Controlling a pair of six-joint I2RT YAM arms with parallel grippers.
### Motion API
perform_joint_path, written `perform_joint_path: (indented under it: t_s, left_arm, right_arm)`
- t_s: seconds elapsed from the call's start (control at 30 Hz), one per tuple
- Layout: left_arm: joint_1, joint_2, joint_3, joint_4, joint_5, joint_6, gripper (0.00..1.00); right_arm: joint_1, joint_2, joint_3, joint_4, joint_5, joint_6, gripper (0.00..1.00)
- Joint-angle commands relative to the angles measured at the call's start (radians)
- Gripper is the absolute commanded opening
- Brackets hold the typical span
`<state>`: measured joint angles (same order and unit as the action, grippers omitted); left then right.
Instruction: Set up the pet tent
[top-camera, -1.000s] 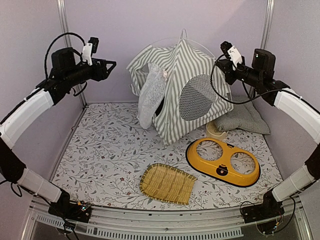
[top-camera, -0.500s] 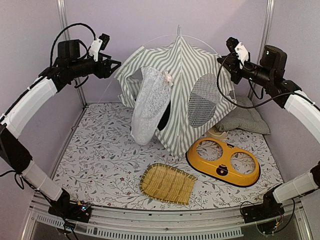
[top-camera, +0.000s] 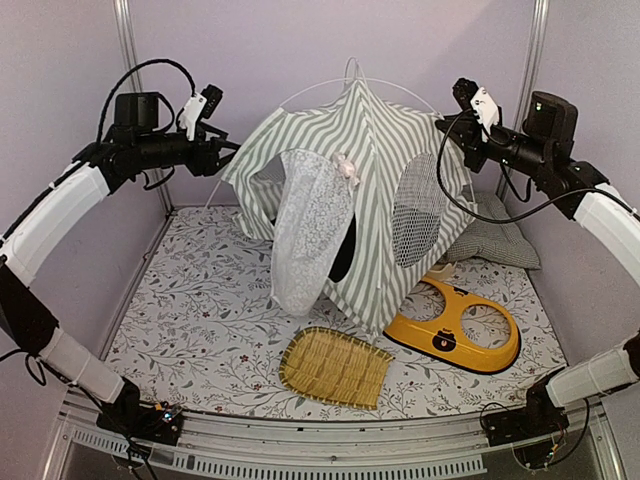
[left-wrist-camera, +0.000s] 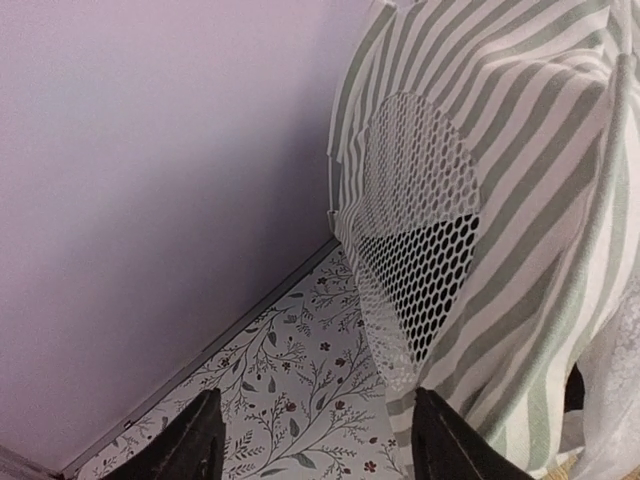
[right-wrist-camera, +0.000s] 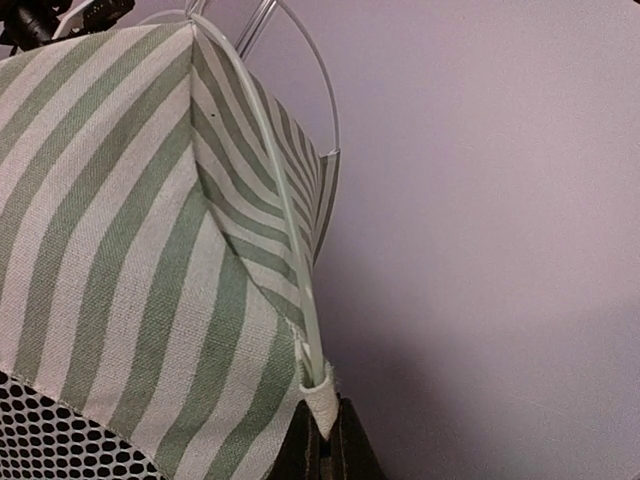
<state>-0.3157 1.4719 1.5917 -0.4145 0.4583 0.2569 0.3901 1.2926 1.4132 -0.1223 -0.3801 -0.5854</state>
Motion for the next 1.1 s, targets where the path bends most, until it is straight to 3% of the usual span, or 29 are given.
perform_joint_path:
  t_s: [0.0, 0.1, 0.27, 0.57, 1.07]
  left_arm:
    - [0.026, -0.119, -0.075, 0.125, -0.071, -0.026, 0.66]
    - [0.044, -0.161, -0.099, 0.162, -0.019, -0.024, 0.71]
    - [0.046, -0.125, -0.044, 0.06, 0.095, 0.016, 0.73]
    - [0.02, -0.063, -0.022, -0.021, 0.11, 0.059, 0.74]
    - [-0.059, -0.008, -0.022, -0.06, 0.067, 0.079, 0.6]
  right_arm:
    - [0.01, -0.055, -0.007, 0.021, -0.019, 0.007, 0.0]
    - [0.01, -0.066, -0.012, 0.014, -0.02, 0.003, 0.0]
    - [0.012, -0.08, -0.02, 0.007, -0.022, -0.006, 0.0]
    - [0.014, -0.078, -0.02, -0.005, -0.026, -0.017, 0.0]
    - [0.014, -0.063, -0.016, -0.001, 0.0, -0.033, 0.0]
